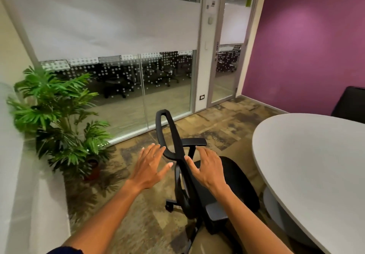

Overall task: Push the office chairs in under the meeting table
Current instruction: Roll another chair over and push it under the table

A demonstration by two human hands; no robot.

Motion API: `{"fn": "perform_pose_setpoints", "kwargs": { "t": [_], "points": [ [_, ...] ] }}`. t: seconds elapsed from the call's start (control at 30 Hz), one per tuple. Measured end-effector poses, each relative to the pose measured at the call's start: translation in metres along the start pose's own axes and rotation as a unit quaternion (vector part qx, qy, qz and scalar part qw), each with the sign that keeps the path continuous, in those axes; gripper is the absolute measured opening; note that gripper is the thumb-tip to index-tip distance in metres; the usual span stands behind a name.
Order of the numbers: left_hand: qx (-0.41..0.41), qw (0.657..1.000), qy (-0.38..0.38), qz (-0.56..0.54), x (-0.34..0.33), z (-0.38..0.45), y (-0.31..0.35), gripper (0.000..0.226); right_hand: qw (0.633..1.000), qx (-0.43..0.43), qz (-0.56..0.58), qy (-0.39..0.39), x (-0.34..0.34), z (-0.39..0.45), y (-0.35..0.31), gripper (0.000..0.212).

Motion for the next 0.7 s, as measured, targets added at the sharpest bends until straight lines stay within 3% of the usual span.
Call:
{"fn": "perform_pose_setpoints", "kwargs": {
  "t": [0.2,0.43,0.7],
  "points": [
    [0.011,0.998,-0.047,0.026,0.004,0.122,-0.096,0.073,0.995,-0.056,0.081,-0.024,-0.076,0.139,0.004,0.071],
    [-0.02,0.998,-0.053,0.038,-0.006,0.212,-0.138,0.064,0.991,-0.084,0.098,-0.043,-0.119,0.221,0.006,0.072],
    [-0.16,0.982,-0.101,0.01,-0.061,0.307,-0.151,0.059,0.974,-0.173,0.093,-0.112,-0.169,0.259,0.022,0.079]
  ]
}}
Point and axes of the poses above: each hand's wrist, its own z-axis towards the middle knuckle, its own x-axis out of the back of the hand, y = z × x, the point moved 7 cm from there along z, towards the middle knuckle, and after that the axes turned 1 degree about -z, right-handed, at the moved point
